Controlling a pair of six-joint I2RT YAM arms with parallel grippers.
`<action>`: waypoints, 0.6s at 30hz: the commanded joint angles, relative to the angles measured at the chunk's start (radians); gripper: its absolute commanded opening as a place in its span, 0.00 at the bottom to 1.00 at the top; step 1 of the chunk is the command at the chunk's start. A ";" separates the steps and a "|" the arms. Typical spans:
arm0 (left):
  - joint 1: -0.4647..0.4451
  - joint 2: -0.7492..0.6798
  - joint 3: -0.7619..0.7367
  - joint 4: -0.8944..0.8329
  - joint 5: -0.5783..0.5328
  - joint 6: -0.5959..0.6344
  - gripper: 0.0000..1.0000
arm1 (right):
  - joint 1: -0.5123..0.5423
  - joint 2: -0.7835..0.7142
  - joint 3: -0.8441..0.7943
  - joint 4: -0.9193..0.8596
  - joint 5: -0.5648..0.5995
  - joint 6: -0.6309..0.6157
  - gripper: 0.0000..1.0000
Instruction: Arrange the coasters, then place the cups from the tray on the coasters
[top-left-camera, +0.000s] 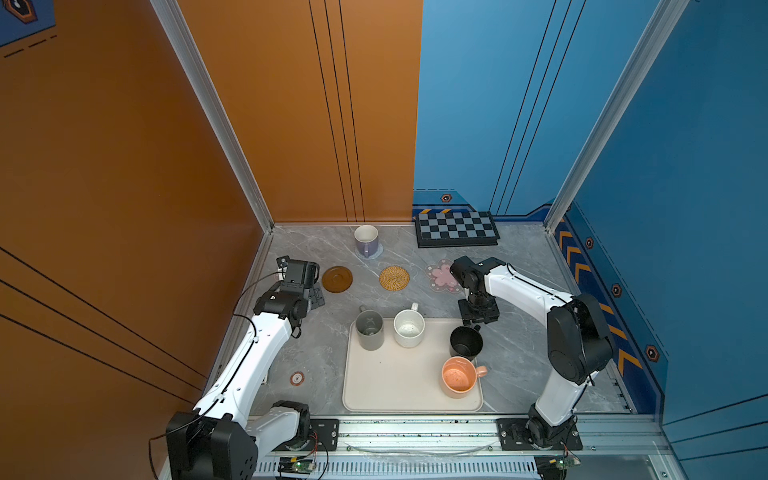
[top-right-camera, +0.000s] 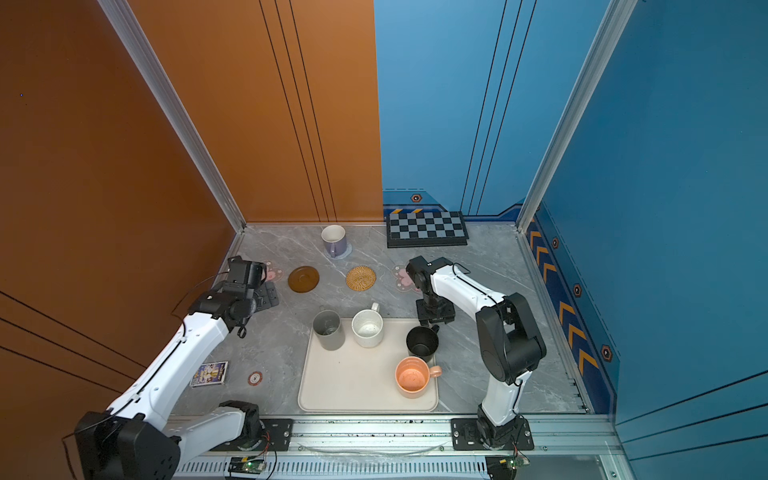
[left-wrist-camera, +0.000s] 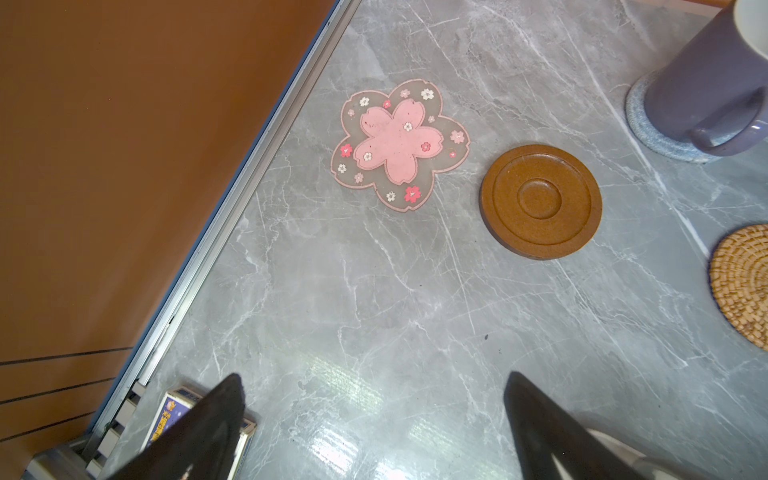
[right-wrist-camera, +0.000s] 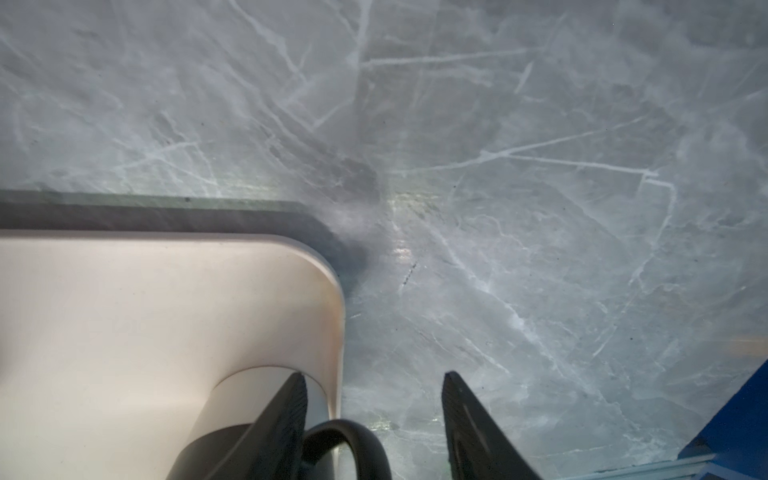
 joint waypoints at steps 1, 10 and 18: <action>0.006 0.000 0.023 -0.022 0.019 -0.017 0.98 | -0.007 -0.055 -0.035 -0.041 0.016 0.024 0.51; -0.012 0.013 0.089 -0.040 0.040 -0.014 0.98 | -0.055 -0.166 -0.139 0.015 -0.013 0.068 0.49; -0.076 0.036 0.185 -0.099 0.001 -0.003 0.98 | -0.067 -0.252 -0.261 0.102 -0.062 0.103 0.49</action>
